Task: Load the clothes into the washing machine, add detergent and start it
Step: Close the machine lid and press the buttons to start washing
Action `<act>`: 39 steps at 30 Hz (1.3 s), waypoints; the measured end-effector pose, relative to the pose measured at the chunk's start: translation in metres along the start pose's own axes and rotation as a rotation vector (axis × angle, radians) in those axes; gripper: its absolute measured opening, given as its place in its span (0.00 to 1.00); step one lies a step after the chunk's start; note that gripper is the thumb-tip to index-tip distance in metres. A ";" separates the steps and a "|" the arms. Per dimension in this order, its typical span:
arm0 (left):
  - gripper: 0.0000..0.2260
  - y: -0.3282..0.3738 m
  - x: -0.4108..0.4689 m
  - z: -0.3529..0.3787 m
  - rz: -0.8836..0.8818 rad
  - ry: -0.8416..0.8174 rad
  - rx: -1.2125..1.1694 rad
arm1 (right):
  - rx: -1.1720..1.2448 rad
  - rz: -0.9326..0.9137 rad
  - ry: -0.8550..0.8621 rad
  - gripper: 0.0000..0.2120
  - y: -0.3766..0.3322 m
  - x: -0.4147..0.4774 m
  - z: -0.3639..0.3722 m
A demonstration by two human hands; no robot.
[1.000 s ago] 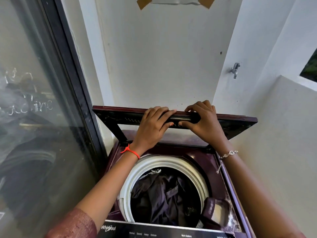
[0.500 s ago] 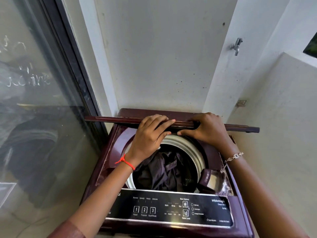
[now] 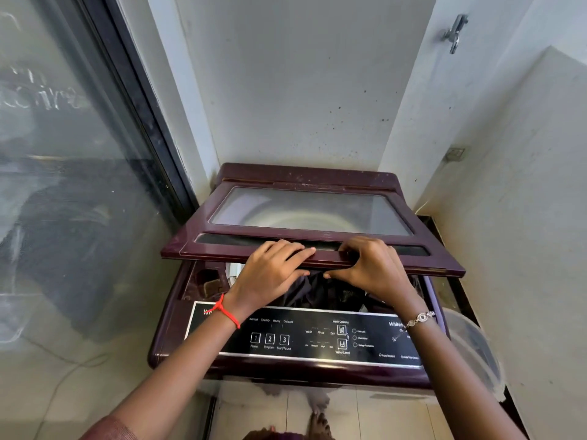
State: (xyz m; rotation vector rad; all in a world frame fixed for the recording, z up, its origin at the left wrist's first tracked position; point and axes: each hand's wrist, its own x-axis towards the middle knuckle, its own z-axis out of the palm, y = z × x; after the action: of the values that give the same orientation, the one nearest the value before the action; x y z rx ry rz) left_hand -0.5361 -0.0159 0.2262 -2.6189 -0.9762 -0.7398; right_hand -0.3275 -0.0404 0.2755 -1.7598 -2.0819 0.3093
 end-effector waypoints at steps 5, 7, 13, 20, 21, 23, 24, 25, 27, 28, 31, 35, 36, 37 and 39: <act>0.18 0.006 -0.022 0.015 -0.059 -0.202 -0.162 | 0.165 0.091 -0.166 0.25 0.014 -0.016 0.028; 0.22 0.009 -0.029 0.020 -0.100 -0.307 -0.218 | 0.190 0.113 -0.218 0.25 0.021 -0.020 0.041; 0.19 0.010 -0.038 0.028 -0.168 -0.513 -0.327 | 0.224 0.167 -0.278 0.21 0.030 -0.029 0.065; 0.23 0.012 -0.046 0.033 -0.155 -0.544 -0.344 | 0.285 0.194 -0.221 0.11 0.030 -0.030 0.073; 0.22 0.011 -0.047 0.034 -0.154 -0.547 -0.350 | 0.294 0.189 -0.216 0.10 0.030 -0.031 0.073; 0.22 0.010 -0.049 0.035 -0.165 -0.552 -0.378 | 0.314 0.175 -0.206 0.10 0.029 -0.032 0.073; 0.22 0.009 -0.050 0.035 -0.176 -0.549 -0.394 | 0.320 0.170 -0.205 0.10 0.029 -0.032 0.074; 0.22 0.008 -0.051 0.035 -0.190 -0.542 -0.409 | 0.322 0.166 -0.201 0.10 0.030 -0.033 0.074; 0.22 0.006 -0.055 0.035 -0.212 -0.532 -0.426 | 0.326 0.174 -0.191 0.10 0.031 -0.034 0.077; 0.21 0.004 -0.057 0.035 -0.214 -0.531 -0.426 | 0.327 0.179 -0.181 0.10 0.031 -0.035 0.079; 0.21 0.002 -0.067 0.036 -0.206 -0.543 -0.419 | 0.325 0.179 -0.148 0.09 0.032 -0.039 0.085; 0.19 0.001 -0.075 0.033 -0.256 -0.469 -0.425 | 0.303 0.181 -0.071 0.09 0.030 -0.046 0.091; 0.19 -0.001 -0.077 0.031 -0.272 -0.424 -0.419 | 0.272 0.180 -0.044 0.09 0.028 -0.047 0.093; 0.18 -0.004 -0.081 0.029 -0.285 -0.387 -0.404 | 0.240 0.176 -0.017 0.10 0.026 -0.049 0.096; 0.18 -0.010 -0.091 0.026 -0.311 -0.357 -0.363 | 0.197 0.149 0.045 0.10 0.020 -0.054 0.102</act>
State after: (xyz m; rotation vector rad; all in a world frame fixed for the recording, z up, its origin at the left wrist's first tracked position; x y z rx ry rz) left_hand -0.5922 -0.0469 0.1562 -3.0216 -1.5015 -0.5652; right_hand -0.3471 -0.0809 0.1672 -1.7871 -1.8255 0.4956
